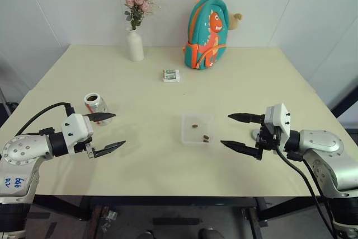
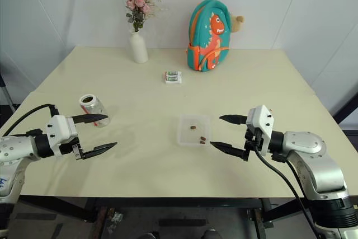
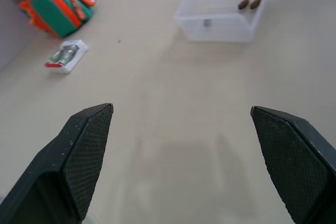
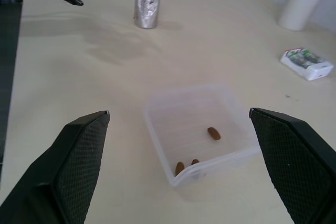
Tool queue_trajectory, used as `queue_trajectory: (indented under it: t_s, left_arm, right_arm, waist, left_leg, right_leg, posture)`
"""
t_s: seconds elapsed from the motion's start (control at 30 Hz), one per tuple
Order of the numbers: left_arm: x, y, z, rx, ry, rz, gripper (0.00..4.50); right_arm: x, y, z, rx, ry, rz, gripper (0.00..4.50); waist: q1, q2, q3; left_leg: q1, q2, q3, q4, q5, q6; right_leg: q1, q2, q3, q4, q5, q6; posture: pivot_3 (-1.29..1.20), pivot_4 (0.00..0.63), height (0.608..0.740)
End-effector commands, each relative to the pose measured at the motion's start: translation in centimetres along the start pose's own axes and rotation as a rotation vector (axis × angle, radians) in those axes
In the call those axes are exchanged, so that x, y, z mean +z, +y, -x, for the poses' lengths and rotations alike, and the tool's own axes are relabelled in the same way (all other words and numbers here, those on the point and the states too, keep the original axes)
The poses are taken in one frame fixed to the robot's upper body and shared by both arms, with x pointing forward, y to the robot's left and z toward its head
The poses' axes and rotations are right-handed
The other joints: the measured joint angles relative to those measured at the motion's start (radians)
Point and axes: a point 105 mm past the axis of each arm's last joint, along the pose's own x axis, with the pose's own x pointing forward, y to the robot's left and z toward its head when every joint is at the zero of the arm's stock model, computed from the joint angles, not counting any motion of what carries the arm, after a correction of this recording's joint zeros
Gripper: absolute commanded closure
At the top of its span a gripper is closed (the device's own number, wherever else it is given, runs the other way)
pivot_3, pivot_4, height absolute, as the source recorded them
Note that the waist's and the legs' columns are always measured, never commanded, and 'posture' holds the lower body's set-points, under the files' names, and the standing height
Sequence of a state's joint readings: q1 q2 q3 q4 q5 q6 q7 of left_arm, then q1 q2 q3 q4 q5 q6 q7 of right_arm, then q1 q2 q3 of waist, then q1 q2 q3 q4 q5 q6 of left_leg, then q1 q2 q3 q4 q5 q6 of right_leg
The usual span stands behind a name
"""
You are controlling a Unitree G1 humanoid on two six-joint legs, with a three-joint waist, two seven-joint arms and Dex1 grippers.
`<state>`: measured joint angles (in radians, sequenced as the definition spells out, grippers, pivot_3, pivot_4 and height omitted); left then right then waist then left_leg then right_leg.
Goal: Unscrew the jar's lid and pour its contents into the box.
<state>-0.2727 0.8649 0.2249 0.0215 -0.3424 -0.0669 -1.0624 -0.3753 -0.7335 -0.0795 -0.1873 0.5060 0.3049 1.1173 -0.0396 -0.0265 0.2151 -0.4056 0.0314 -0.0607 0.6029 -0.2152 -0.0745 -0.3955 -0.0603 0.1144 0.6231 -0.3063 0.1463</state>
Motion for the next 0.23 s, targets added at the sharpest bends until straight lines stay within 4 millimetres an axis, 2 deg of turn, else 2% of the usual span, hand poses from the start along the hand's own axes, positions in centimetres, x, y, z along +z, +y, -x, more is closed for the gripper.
queue_trajectory:
  t_s: [0.03,0.23]
  left_arm:
    - [0.4,0.3,0.3,-0.028,0.002,-0.035,0.02]
    - [0.5,1.9,0.8,0.084,-0.007,-0.027,0.02]
  right_arm:
    - [1.2,-0.4,0.4,0.024,-0.002,0.063,0.0]
    - [0.9,-0.9,0.9,-0.027,-0.001,0.058,0.0]
  waist:
    - [-0.006,0.0,0.0]
    - [-0.013,0.0,0.0]
  left_leg:
    - [0.0,0.0,0.0,-0.001,0.0,0.0]
    - [0.0,0.0,-0.001,-0.004,0.0,0.0]
  right_leg:
    - [-0.001,0.0,0.0,0.002,-0.001,0.001]
    - [-0.002,0.0,-0.001,0.003,-0.003,0.001]
  posture:
    - [0.0,0.15,0.74]
    - [0.0,0.15,0.74]
